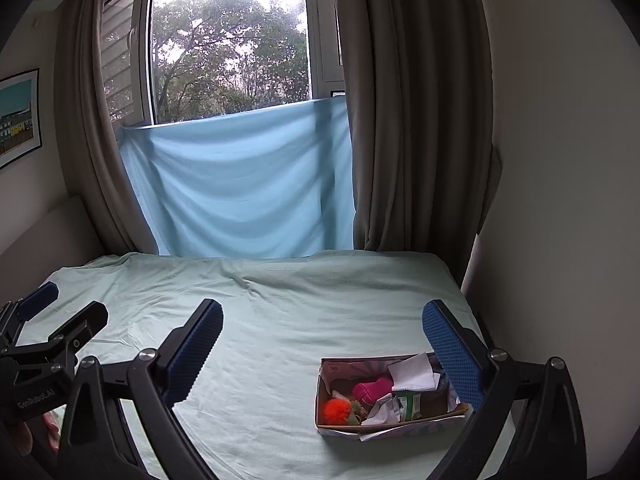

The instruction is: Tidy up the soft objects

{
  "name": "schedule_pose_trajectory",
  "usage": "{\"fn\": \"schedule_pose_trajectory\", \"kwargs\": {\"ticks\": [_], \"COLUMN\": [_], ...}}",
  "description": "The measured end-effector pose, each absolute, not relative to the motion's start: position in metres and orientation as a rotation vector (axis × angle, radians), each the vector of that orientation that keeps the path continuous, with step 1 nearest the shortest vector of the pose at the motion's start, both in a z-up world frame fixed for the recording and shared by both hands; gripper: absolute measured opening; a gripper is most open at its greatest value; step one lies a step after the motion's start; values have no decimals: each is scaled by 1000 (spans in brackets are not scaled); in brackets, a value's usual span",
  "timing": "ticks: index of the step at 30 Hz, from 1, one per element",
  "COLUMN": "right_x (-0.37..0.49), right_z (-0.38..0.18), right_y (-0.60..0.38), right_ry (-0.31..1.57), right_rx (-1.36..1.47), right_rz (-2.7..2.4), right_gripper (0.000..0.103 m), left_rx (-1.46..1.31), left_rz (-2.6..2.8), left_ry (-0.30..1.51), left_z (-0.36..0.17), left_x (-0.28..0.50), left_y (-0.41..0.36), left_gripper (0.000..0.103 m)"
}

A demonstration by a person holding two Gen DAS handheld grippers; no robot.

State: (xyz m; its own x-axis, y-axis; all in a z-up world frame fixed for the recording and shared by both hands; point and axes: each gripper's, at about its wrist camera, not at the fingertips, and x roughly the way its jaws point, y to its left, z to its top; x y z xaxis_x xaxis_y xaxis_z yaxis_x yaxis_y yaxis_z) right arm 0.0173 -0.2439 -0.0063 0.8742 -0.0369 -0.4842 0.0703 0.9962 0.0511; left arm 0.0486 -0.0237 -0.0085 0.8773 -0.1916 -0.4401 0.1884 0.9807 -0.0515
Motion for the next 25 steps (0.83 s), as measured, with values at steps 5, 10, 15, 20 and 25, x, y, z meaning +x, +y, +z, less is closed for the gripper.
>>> {"fn": "schedule_pose_trajectory", "kwargs": {"ticks": [5,10,15,20,25], "right_x": [17,16,16,16,16], "right_z": [-6,-7,-7,-7,-6], "right_y": [-245,-248,-250,-250,-248], "right_ry": [500,497,498,499,499], "right_rx": [67,71,74,75,72], "right_rz": [-54,-51,-52,-55,-57], "right_gripper": [99,99,99,99,99], "left_rx": [17,29,21,23,5], "left_rz": [-170,-145,-121,-111,-128], "left_ry": [438,404,394,367,340], "left_z": [-11,-10,-12,-12,-11], "left_x": [45,40,39,36,35], "left_y": [-24,-27,-26,-26,-22], "left_gripper": [103,103,103,103,103]}}
